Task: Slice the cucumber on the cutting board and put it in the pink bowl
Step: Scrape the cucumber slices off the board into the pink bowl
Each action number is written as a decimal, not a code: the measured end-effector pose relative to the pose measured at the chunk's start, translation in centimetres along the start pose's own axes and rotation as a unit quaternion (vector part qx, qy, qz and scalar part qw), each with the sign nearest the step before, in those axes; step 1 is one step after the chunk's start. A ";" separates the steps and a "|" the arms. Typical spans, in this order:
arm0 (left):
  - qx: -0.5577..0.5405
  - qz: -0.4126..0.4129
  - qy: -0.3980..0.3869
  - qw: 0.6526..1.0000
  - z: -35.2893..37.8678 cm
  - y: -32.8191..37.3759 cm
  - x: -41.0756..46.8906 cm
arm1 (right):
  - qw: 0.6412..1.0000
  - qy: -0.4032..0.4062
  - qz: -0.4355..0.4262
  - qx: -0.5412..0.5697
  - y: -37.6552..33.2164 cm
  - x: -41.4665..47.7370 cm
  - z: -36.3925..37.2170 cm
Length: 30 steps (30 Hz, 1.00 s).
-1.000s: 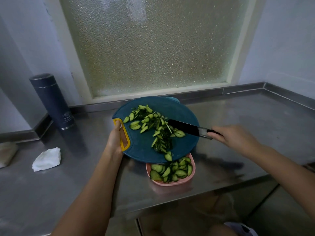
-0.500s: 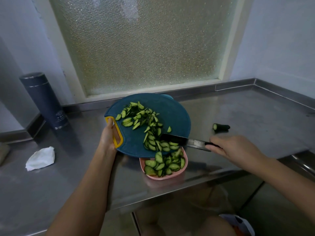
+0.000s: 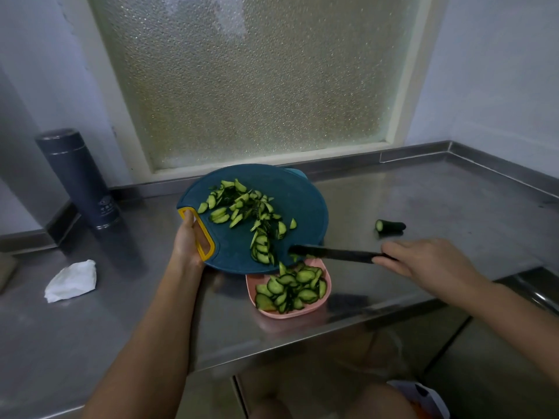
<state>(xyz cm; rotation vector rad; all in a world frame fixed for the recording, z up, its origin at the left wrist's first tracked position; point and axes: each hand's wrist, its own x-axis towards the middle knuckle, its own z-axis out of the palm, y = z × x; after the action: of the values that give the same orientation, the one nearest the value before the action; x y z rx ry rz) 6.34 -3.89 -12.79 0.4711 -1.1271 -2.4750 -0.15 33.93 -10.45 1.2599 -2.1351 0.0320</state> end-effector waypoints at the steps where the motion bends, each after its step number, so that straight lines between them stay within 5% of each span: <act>1: -0.009 0.002 0.000 1.000 0.0 0.1 0.0 | 1.000 -0.008 0.015 0.003 0.3 0.4 0.1; 7: -0.028 -0.001 -0.020 0.999 -0.8 0.1 0.9 | 0.986 -0.094 0.124 0.058 2.2 6.1 1.4; 15: -0.020 -0.022 -0.060 0.998 -0.9 -0.4 1.6 | 0.982 -0.088 0.149 0.074 4.2 11.2 4.1; 30: 0.006 -0.030 -0.027 0.999 -1.1 -1.2 2.2 | 0.983 -0.129 0.069 0.109 3.1 8.0 5.1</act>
<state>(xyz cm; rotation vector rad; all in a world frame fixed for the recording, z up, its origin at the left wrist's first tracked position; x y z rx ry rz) 4.69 -4.91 -14.72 0.4502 -1.1663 -2.5472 -7.83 27.72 -9.20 1.2932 -2.4972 0.1748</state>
